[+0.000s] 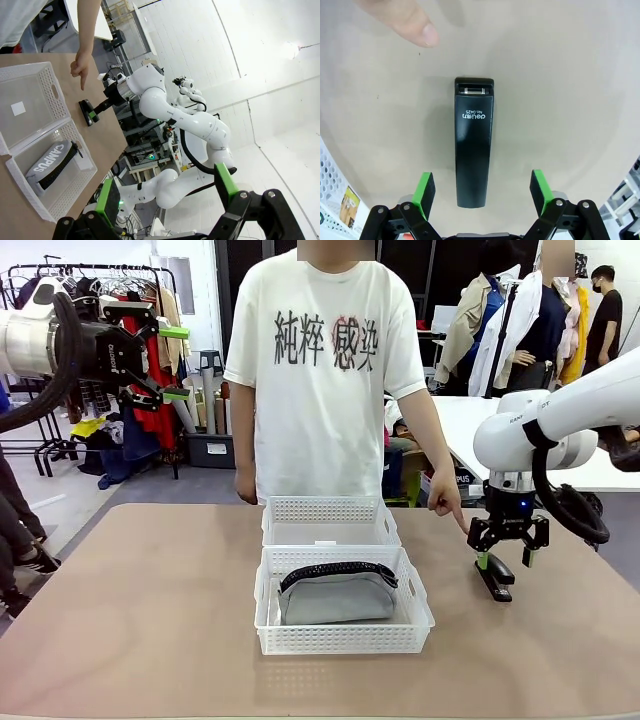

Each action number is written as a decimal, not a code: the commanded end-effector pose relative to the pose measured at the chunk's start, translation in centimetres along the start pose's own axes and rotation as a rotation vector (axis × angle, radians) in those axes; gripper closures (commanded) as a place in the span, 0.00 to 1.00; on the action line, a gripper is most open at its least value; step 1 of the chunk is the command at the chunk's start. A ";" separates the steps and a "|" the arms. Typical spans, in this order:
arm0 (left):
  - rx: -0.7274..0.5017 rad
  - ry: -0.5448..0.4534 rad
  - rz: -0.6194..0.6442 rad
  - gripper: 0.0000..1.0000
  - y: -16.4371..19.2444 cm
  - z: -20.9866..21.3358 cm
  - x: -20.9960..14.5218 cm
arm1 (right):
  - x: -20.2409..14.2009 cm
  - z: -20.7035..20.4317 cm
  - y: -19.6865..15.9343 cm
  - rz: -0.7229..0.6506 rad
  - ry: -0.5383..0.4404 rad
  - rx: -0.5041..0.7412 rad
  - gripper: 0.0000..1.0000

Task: Distribute items into two baskets.
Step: Pick up the Stapler that the person points to.

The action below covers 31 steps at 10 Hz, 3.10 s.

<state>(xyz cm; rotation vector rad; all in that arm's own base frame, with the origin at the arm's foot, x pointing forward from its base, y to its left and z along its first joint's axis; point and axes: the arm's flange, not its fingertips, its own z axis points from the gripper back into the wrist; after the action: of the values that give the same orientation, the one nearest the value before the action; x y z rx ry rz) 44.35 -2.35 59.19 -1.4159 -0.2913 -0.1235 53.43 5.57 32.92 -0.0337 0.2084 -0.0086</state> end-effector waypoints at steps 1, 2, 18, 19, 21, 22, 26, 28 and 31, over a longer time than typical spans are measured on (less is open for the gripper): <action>-0.017 0.002 0.000 0.00 -0.2 0.2 -0.1 | 0.6 0.2 -0.2 -0.025 0.029 0.023 0.09; -0.017 0.002 0.000 0.00 -0.2 0.2 -0.1 | 0.8 -0.1 -0.2 -0.032 0.038 0.020 0.29; -0.017 0.002 0.000 0.00 -0.2 0.2 -0.1 | -2.5 11.5 2.7 -0.040 -0.031 0.129 1.00; -0.017 0.002 0.000 0.00 -0.2 0.2 -0.1 | -2.8 13.6 3.4 -0.046 -0.054 0.136 1.00; -0.017 0.002 0.000 0.00 -0.2 0.2 -0.1 | -3.1 18.2 4.5 -0.056 -0.090 0.138 1.00; -0.017 0.002 0.000 0.00 -0.2 0.2 -0.1 | -3.1 20.2 4.9 -0.049 -0.100 0.146 1.00; -0.017 0.002 0.000 0.00 -0.2 0.2 -0.1 | -4.8 27.3 7.1 -0.040 -0.153 0.114 1.00; -0.017 0.002 0.000 0.00 -0.2 0.2 -0.1 | -6.0 30.3 7.7 -0.025 -0.185 0.122 1.00; -0.017 0.002 0.000 0.00 -0.2 0.2 -0.1 | -7.4 34.0 7.8 -0.053 -0.268 0.122 1.00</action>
<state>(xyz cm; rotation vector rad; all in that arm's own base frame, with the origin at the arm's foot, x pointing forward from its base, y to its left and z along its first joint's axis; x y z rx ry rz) 44.35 -2.34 59.17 -1.4160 -0.2910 -0.1233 52.99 14.06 66.59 0.1152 -0.0388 -0.0267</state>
